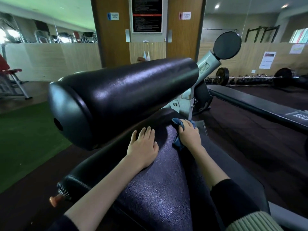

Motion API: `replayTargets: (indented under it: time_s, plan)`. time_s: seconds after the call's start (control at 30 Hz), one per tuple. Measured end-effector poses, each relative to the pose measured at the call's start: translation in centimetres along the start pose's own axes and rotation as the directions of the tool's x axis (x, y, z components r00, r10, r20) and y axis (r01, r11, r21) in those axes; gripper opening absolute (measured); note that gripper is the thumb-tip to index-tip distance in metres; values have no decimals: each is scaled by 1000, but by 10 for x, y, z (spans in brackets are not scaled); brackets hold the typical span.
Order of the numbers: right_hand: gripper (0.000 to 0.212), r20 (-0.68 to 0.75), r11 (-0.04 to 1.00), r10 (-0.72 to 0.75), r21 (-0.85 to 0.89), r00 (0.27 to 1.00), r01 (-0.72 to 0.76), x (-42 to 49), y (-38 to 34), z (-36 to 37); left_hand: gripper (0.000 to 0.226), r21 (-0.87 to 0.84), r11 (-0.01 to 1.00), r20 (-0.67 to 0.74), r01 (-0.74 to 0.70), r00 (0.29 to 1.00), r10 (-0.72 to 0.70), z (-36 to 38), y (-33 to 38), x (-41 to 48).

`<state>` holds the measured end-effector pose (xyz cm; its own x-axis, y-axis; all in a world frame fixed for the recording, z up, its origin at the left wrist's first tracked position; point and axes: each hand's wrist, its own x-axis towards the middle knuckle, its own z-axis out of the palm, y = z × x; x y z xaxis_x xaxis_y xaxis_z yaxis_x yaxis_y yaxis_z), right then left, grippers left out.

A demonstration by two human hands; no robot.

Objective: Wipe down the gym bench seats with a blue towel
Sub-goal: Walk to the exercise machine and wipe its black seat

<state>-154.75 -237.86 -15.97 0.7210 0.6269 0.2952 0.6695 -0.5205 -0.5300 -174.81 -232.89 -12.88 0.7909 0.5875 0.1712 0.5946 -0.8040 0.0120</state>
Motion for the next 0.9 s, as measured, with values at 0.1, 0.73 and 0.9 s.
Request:
replayTargets:
  time_s: [0.1,0.73,0.9]
  plan:
    - [43,-38,993,115,-11,993,-115,-3,-8,7,58,5,1000,-1,-5,1000,5,2,-1,0]
    - [44,105,977,-209,58,972,204,29,-38,4,61,-29,1000,-38,9,999,-10,2,-2,3]
    - [43,149,905,-425,110,893,412,-9,-32,-4,60,-13,1000,-46,12,999,-12,3,-1,2]
